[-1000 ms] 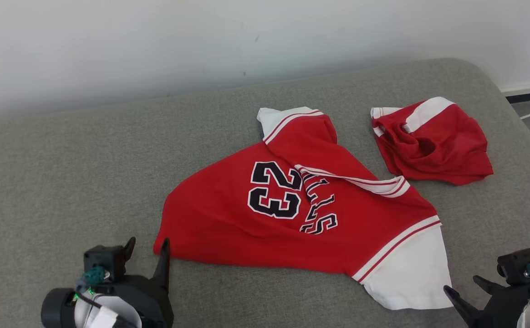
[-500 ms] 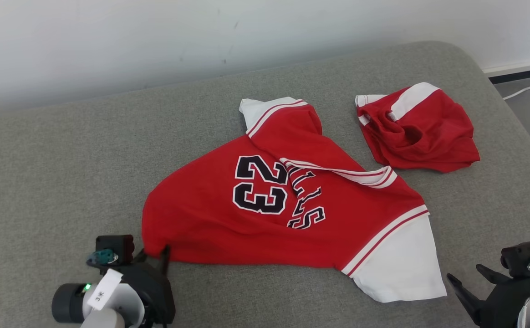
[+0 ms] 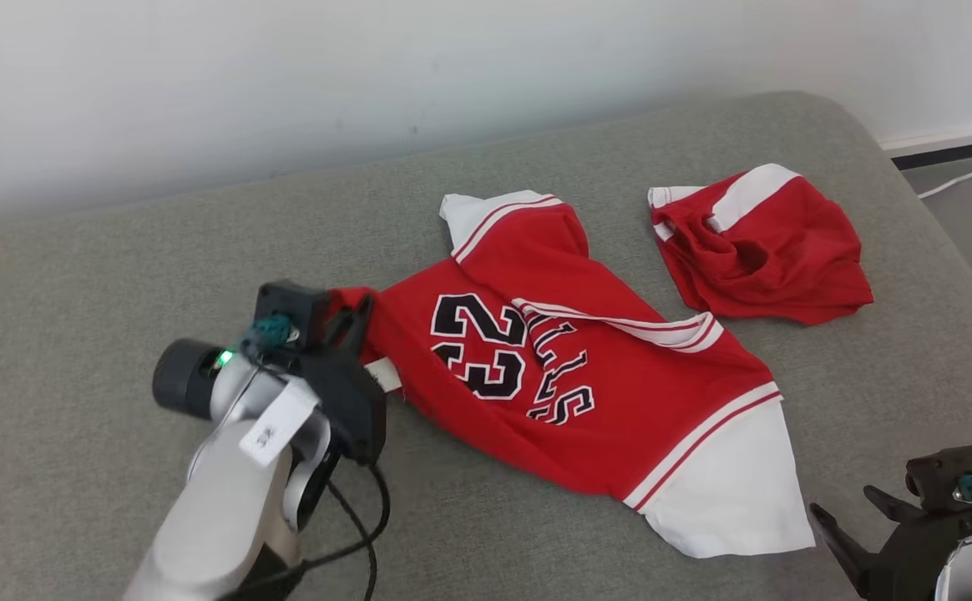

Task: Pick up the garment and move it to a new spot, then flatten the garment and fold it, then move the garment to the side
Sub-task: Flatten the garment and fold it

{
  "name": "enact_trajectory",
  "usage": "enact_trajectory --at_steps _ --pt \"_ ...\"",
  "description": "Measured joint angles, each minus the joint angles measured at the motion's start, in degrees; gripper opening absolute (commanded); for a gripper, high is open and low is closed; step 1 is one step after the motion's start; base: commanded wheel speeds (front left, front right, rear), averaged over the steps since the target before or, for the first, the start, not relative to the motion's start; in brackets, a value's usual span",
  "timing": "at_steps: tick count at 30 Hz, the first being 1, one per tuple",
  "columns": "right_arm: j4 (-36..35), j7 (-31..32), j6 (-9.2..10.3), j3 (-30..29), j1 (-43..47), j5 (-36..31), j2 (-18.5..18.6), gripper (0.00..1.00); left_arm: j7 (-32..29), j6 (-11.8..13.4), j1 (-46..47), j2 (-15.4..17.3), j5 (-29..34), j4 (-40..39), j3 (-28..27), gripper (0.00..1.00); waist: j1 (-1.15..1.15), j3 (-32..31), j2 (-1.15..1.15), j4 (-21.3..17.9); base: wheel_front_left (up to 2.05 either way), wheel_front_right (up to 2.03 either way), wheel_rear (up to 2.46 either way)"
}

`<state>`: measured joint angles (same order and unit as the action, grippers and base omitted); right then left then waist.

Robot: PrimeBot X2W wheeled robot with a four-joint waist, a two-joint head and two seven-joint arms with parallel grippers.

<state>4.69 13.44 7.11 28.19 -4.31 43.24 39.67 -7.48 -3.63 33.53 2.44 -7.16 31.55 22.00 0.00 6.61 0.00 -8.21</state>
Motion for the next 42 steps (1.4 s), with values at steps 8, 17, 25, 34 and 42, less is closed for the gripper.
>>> enact_trajectory --at_steps 8,17,25,34,42 --pt "-0.64 0.68 -0.1 1.96 -2.89 -1.7 -0.87 1.0 -1.03 -1.68 5.81 -0.48 -2.3 13.81 1.8 0.44 0.0 0.21 0.0 -1.84 0.0 0.0 0.0" --pt "0.43 0.68 -0.16 2.63 -3.15 -2.0 -1.33 1.0 3.93 -1.53 12.57 -0.65 -8.05 16.23 7.25 1.0 0.0 1.24 0.0 -3.24 0.0 0.0 0.0" --pt "1.21 0.34 -0.34 2.8 -2.53 -1.99 -2.0 1.0 5.44 -1.26 12.88 -0.59 -7.53 19.5 11.25 1.0 0.0 0.92 0.0 -2.29 0.0 0.0 0.0" --pt "1.92 -0.48 -0.33 2.6 -0.4 -1.9 -2.11 1.0 7.3 0.19 11.52 -0.57 -7.65 22.4 11.65 1.0 0.0 -0.1 0.0 0.31 0.0 0.0 0.0" --pt "1.14 -0.8 -0.32 2.98 0.13 -1.92 -2.3 1.0 7.46 0.08 10.42 -0.36 -8.2 25.71 10.85 1.0 0.0 -0.41 0.0 1.93 0.0 0.0 0.0"
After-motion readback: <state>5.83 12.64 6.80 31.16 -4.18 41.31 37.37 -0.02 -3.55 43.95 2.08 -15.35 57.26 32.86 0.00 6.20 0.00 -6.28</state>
